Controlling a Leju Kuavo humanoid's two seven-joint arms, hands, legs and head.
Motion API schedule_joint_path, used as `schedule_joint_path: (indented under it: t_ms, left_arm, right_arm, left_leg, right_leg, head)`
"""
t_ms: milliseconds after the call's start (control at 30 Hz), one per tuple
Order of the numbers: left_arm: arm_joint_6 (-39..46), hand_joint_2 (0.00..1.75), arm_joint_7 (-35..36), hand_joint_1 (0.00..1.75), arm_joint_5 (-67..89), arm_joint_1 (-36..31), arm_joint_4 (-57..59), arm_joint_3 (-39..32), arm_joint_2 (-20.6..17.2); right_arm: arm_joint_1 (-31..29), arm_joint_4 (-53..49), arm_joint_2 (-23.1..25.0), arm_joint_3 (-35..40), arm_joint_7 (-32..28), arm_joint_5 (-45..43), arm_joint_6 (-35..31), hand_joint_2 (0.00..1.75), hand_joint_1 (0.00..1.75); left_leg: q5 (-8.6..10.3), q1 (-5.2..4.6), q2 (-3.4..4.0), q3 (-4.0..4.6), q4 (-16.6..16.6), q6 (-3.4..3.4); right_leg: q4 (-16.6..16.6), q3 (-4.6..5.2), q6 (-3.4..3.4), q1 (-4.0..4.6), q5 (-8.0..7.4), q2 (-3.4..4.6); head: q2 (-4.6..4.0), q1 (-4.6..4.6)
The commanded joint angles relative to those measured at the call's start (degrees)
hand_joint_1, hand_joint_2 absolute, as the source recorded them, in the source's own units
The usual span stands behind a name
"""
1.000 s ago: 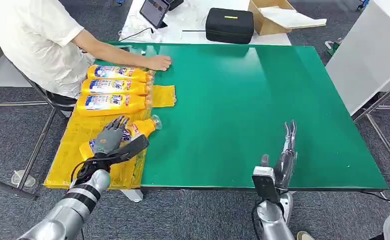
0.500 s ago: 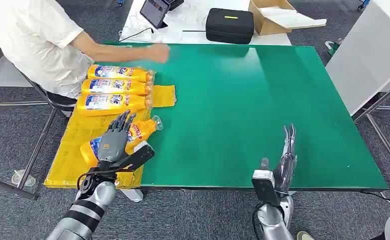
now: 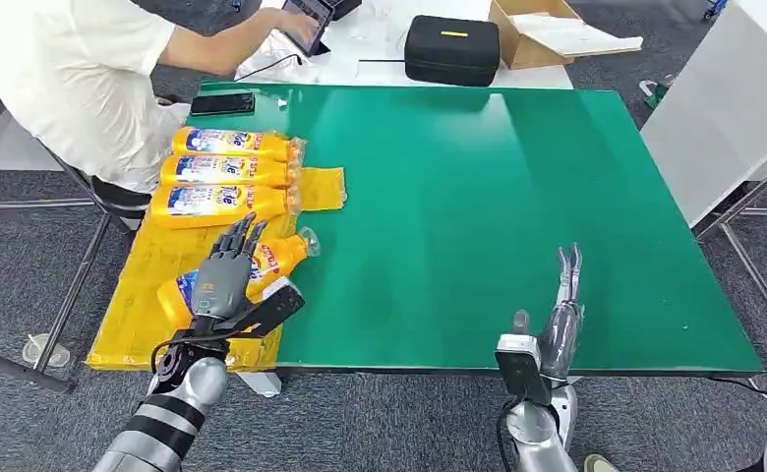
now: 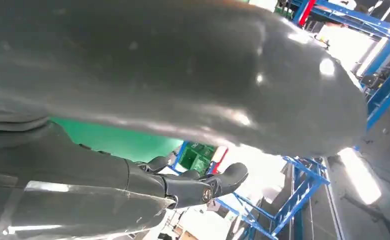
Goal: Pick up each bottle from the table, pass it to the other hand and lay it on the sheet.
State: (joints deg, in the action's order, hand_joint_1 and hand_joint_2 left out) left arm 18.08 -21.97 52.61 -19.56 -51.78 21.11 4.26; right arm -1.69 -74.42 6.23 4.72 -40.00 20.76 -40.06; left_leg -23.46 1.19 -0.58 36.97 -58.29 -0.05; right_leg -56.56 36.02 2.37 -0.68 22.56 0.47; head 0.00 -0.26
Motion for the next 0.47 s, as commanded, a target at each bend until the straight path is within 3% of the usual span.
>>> schedule_joint_path:
  t_ms: [33,67,100,133,167,200,300,333,433,467]
  left_arm:
    - [-0.13,1.75,0.03,0.00,-0.23,-1.18,0.86,2.02,-1.20]
    - [-0.13,1.75,0.03,0.00,-0.23,-1.18,0.86,2.02,-1.20]
    - [-14.53,1.75,-9.07,0.00,-14.63,6.53,-8.36,-12.38,13.20]
    - [-11.86,1.75,-6.53,0.00,-43.43,11.80,-15.39,-9.75,15.71]
    - [-8.60,1.75,-6.09,0.00,-53.48,12.98,-17.01,-5.70,15.20]
    - [-5.73,1.75,-6.59,0.00,-53.86,13.58,-18.14,-2.35,14.63]
    - [-0.19,1.75,-8.44,0.00,-60.04,13.62,-22.01,6.59,8.72]
    - [0.72,1.75,-8.56,0.00,-61.24,13.35,-22.31,7.72,7.88]
    - [2.19,1.75,-9.10,0.00,-62.34,13.11,-23.21,10.28,6.20]
    - [2.46,1.75,-9.54,0.00,-62.20,13.17,-23.46,10.69,6.01]
  right_arm:
    - [-0.71,0.88,-0.45,-0.59,0.00,-0.25,0.06,0.00,0.00]
    - [-0.71,0.88,-0.45,-0.59,0.00,-0.25,0.06,0.00,0.00]
    - [2.09,-12.49,0.58,3.08,0.00,-14.65,14.46,0.00,0.00]
    - [2.74,-12.30,4.13,7.43,0.00,-16.48,23.95,0.00,0.00]
    - [2.67,-11.95,4.67,9.49,0.00,-16.04,21.81,0.00,0.00]
    - [2.73,-8.48,5.22,10.18,0.00,-17.95,22.81,0.00,0.00]
    - [3.03,-8.33,3.34,11.75,0.00,-17.13,19.40,0.00,0.00]
    - [3.11,-7.86,3.19,11.74,0.00,-17.16,18.66,1.75,0.00]
    - [3.32,-6.09,3.71,11.22,0.00,-17.22,17.07,1.75,0.00]
    - [3.27,-5.38,3.89,11.26,0.00,-17.45,17.13,1.75,0.00]
  left_leg:
    - [-0.04,-0.03,0.04,-0.15,0.03,0.05]
    - [-0.09,-0.04,0.06,-0.28,0.03,0.08]
    - [-0.07,-0.03,0.06,-0.21,0.03,0.06]
    - [-0.07,-0.10,-0.06,0.03,-0.08,0.09]
    - [-0.23,-0.12,0.04,-0.12,-0.16,0.13]
    - [-0.19,-0.11,0.10,-0.06,-0.12,0.10]
    - [-0.20,-0.02,0.13,-0.12,-0.03,0.07]
    - [-0.34,-0.06,0.31,-0.34,-0.02,0.09]
    - [-0.20,-0.09,0.06,-0.10,0.05,0.05]
    - [-0.33,-0.10,0.05,-0.49,0.06,0.07]
  right_leg:
    - [0.02,-0.14,-0.05,0.00,0.04,-0.03]
    - [0.01,-0.26,-0.08,-0.01,0.09,-0.03]
    - [0.01,-0.20,-0.06,-0.01,0.07,-0.02]
    - [-0.10,0.01,0.00,-0.08,0.11,-0.12]
    - [-0.18,-0.11,-0.02,-0.08,0.24,-0.05]
    - [-0.14,-0.03,-0.02,-0.08,0.18,0.03]
    - [0.05,-0.15,-0.03,0.00,0.10,0.12]
    - [0.01,-0.29,-0.06,-0.03,0.20,0.23]
    - [0.04,-0.04,-0.08,-0.08,0.14,0.06]
    - [0.00,-0.41,-0.18,-0.06,0.30,-0.01]
  head:
    - [0.00,0.02]
    - [0.00,0.02]
    - [0.00,0.00]
    - [0.00,0.02]
    - [0.00,0.02]
    - [0.00,-0.02]
    - [0.00,0.09]
    - [0.00,0.02]
    - [0.00,0.00]
    - [0.00,-0.02]
